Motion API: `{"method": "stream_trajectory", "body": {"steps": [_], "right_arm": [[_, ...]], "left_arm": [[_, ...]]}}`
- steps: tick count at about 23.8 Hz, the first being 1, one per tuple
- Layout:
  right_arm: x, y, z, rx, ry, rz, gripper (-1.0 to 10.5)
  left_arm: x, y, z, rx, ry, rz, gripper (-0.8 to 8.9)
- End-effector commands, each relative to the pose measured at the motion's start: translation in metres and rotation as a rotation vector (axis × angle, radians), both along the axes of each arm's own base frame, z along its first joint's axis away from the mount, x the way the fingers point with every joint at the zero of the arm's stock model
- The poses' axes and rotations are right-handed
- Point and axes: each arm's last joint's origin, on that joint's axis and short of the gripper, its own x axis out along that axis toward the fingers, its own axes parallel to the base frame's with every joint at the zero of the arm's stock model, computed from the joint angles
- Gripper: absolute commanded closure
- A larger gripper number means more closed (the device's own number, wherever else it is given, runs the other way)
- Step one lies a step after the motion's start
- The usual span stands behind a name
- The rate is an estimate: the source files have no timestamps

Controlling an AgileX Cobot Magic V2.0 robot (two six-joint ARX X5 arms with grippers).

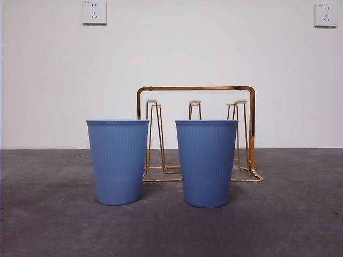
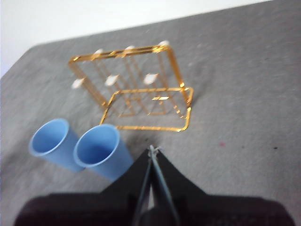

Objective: Pick up cup 1,put cup 1 in the cup rack,pick up cup 2,put cup 2 in the cup rack

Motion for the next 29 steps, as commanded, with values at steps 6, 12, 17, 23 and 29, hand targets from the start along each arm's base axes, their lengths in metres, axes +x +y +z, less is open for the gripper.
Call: {"method": "stream_trajectory", "body": {"steps": [6, 12, 17, 23, 29], "right_arm": [[0.006, 0.001, 0.028, -0.089, 0.154, 0.118, 9.6], [0.016, 0.0, 0.031, -0.099, 0.225, 0.14, 9.5], [0.017, 0.0, 0.033, -0.087, 0.209, 0.138, 6.4], [0.037, 0.003, 0.033, 0.006, 0.232, 0.208, 4.4], [0.094, 0.029, 0.02, 0.007, 0.393, 0.321, 4.5]], "left_arm": [[-0.001, -0.002, 0.019, 0.062, 0.038, -0.091, 8.19], [0.002, -0.006, 0.029, 0.072, 0.075, -0.159, 8.13], [0.01, -0.008, 0.035, 0.055, 0.09, -0.185, 2.15], [0.023, -0.015, 0.041, -0.054, 0.099, -0.35, 1.85], [0.031, -0.025, 0.041, -0.092, 0.113, -0.444, 1.85]]}}
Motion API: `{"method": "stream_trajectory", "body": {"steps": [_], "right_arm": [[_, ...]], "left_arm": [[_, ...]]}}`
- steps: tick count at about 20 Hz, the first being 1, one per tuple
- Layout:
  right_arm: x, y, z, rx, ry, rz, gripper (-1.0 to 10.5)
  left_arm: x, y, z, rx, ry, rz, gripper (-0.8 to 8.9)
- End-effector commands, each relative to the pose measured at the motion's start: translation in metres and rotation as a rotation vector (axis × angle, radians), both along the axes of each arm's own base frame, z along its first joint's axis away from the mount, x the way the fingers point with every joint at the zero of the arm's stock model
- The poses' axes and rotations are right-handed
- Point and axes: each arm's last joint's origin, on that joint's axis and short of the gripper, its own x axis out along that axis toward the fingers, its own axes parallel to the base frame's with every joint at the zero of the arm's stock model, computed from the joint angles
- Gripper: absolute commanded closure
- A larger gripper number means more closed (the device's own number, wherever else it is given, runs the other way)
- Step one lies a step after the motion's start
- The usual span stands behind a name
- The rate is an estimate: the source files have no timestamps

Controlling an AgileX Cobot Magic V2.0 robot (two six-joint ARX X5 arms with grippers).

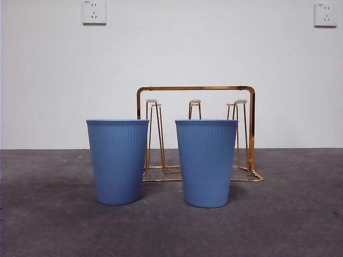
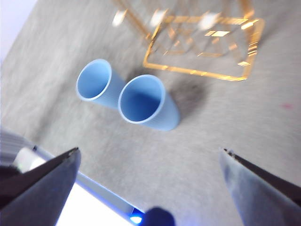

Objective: Pick up cup 1,put cup 1 in the cup rack,pick up cup 2,put cup 2 in the cup rack

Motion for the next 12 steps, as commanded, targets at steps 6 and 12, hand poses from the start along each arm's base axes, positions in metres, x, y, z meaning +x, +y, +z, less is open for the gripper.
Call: {"method": "stream_trajectory", "body": {"steps": [6, 12], "right_arm": [[0.078, 0.074, -0.046, -0.192, 0.186, 0.048, 4.5], [0.115, 0.127, -0.082, -0.356, 0.214, 0.045, 5.0]], "left_arm": [[0.002, -0.004, 0.004, -0.035, -0.01, -0.038, 1.85], [0.003, -0.004, 0.004, -0.034, -0.008, -0.038, 1.85]]}}
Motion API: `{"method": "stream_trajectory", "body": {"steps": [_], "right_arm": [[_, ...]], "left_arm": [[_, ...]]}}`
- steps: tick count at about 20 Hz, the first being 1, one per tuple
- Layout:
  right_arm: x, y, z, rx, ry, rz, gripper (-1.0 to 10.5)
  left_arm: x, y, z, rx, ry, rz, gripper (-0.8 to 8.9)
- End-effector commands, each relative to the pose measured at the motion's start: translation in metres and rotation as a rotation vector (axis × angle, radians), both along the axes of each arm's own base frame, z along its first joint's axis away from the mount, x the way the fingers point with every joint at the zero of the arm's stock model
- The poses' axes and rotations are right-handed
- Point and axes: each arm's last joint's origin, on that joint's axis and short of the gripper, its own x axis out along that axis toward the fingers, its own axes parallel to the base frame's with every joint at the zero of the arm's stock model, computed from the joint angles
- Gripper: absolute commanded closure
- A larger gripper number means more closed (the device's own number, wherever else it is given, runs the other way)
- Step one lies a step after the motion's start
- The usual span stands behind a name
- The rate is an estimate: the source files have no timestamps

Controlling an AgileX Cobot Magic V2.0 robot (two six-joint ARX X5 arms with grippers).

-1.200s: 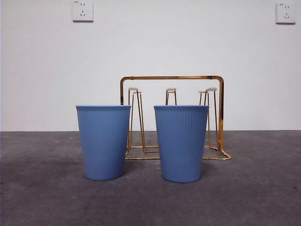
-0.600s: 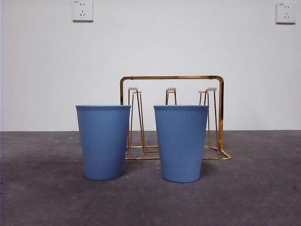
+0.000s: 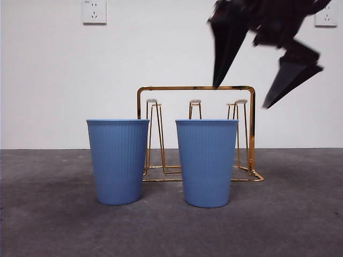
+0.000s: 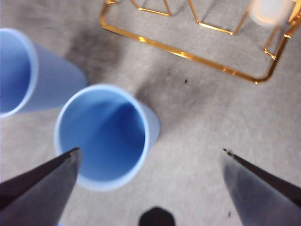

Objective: Pick up cup 1,put cup 1 in the cup rack,pick up cup 2,put cup 2 in the cup rack

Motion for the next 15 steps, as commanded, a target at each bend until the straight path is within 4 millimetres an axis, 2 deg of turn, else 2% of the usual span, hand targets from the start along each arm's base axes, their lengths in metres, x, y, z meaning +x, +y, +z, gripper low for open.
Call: {"method": "stream_trajectory", "body": {"steps": [1, 7, 10, 13, 15], "right_arm": [[0.009, 0.011, -0.013, -0.036, 0.02, -0.01, 5.3], [0.026, 0.024, -0.05, -0.089, 0.1, -0.02, 5.7], [0.031, 0.027, -0.057, -0.088, 0.101, -0.019, 8.1], [0.032, 0.03, -0.056, -0.039, 0.098, -0.001, 8.3], [0.033, 0.03, -0.056, -0.023, 0.096, 0.01, 9.6]], "left_arm": [[0.0, 0.0, 0.002, -0.006, -0.013, -0.007, 1.85], [0.0, 0.0, 0.002, -0.013, -0.001, -0.002, 1.85], [0.002, -0.001, 0.003, -0.023, 0.003, 0.004, 1.85], [0.006, -0.003, 0.003, -0.032, 0.022, 0.001, 1.85], [0.009, -0.006, 0.002, -0.037, 0.04, -0.014, 1.85]]}}
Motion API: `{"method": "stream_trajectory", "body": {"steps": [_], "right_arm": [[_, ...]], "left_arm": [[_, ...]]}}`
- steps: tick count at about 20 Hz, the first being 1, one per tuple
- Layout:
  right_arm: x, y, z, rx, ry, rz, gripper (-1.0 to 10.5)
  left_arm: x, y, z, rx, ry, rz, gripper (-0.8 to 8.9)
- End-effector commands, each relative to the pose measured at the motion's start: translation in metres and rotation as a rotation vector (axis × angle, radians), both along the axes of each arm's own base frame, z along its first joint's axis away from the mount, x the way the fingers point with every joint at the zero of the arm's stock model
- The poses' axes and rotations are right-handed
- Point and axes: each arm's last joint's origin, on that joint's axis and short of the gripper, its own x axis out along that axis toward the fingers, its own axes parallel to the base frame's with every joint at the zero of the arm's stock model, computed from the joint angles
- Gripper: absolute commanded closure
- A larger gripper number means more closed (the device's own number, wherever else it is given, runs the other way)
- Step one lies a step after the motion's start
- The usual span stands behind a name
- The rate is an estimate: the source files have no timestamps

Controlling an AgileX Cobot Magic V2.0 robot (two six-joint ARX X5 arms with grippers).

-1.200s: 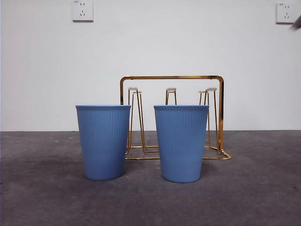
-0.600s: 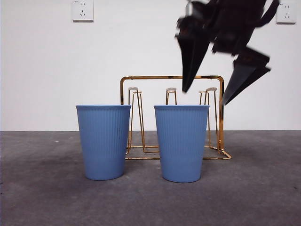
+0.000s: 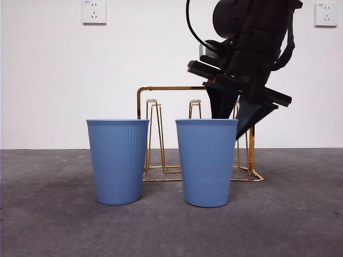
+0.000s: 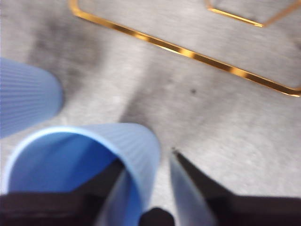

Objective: Pick up cup 1,put cup 1 in the cup rack,pick up cup 2,put cup 2 in the cup rack

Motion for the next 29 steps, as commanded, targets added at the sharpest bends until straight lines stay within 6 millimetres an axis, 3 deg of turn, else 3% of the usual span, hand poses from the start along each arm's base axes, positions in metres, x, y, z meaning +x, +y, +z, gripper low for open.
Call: {"method": "stream_trajectory", "body": {"steps": [1, 5, 8, 11, 15, 19, 23, 29], "right_arm": [[0.001, 0.002, -0.002, 0.005, 0.001, 0.008, 9.6], [-0.003, -0.001, 0.0, -0.019, 0.014, 0.051, 9.6], [-0.017, -0.009, 0.02, -0.035, -0.009, 0.096, 9.6], [-0.044, -0.026, 0.076, 0.038, -0.201, 0.085, 9.6], [-0.107, -0.066, 0.162, 0.169, -0.62, -0.005, 9.6], [-0.171, -0.105, 0.218, 0.334, -0.996, -0.098, 9.6], [-0.197, -0.12, 0.239, 0.422, -1.187, -0.109, 9.6], [-0.196, -0.12, 0.245, 0.441, -1.241, -0.106, 9.6]], "left_arm": [[0.004, -0.004, 0.0, -0.012, 0.018, -0.02, 1.85], [0.016, -0.015, 0.003, -0.062, 0.054, -0.041, 1.85], [0.024, -0.026, 0.01, -0.128, 0.048, -0.061, 1.85], [0.034, -0.042, 0.018, -0.2, 0.038, -0.095, 1.85], [0.046, -0.068, 0.027, -0.299, -0.005, -0.007, 1.85], [0.056, -0.105, 0.033, -0.476, -0.01, -0.007, 1.85], [0.067, -0.144, 0.03, -0.706, 0.048, -0.036, 1.85], [0.071, -0.175, 0.021, -0.949, 0.082, -0.049, 1.85]]}}
